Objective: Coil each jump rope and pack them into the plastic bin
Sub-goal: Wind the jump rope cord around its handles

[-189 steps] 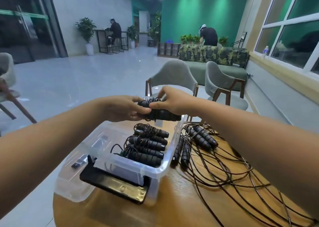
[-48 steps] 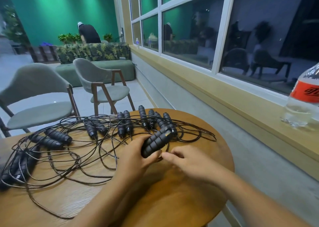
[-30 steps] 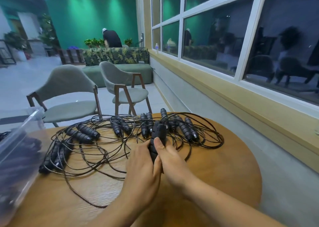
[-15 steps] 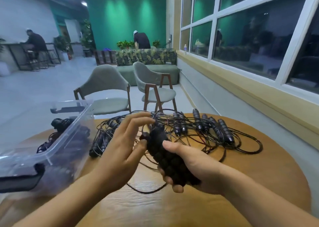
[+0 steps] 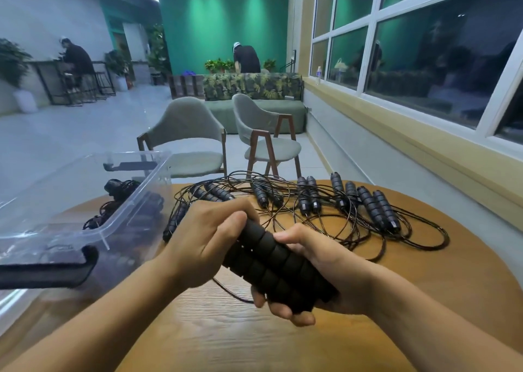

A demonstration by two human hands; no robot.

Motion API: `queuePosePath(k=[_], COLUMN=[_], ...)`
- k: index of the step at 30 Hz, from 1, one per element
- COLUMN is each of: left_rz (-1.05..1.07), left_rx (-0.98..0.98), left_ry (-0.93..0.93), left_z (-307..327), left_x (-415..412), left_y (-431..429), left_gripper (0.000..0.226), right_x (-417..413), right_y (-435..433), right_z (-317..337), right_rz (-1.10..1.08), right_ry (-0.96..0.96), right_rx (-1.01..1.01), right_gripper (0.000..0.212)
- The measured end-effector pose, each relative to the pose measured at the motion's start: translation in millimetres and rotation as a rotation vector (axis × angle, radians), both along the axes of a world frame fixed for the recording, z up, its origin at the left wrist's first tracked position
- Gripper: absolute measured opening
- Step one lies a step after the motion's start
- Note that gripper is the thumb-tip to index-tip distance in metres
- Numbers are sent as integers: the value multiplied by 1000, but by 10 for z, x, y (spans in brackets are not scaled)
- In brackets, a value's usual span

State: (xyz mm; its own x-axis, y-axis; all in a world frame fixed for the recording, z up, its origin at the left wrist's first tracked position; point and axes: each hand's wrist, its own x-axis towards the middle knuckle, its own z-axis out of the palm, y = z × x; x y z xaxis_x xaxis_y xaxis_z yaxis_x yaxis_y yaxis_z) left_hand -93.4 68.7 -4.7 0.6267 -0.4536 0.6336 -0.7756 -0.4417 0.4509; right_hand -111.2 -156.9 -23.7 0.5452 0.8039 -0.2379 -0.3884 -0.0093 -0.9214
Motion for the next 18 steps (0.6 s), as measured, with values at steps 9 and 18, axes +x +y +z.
queuePosePath(k=[9,18], left_rz=[183,49], left_rx=[-160,-342], left_ry=[9,308], left_z=[-63,-127], left_x=[94,79], left_y=[66,17], left_gripper=[44,46], right_x=[-61,-34], right_y=[22,-114], right_z=[-53,-71], right_rz=[-2,-75], right_ry=[51,19], right_rx=[94,156], right_gripper=[68,59])
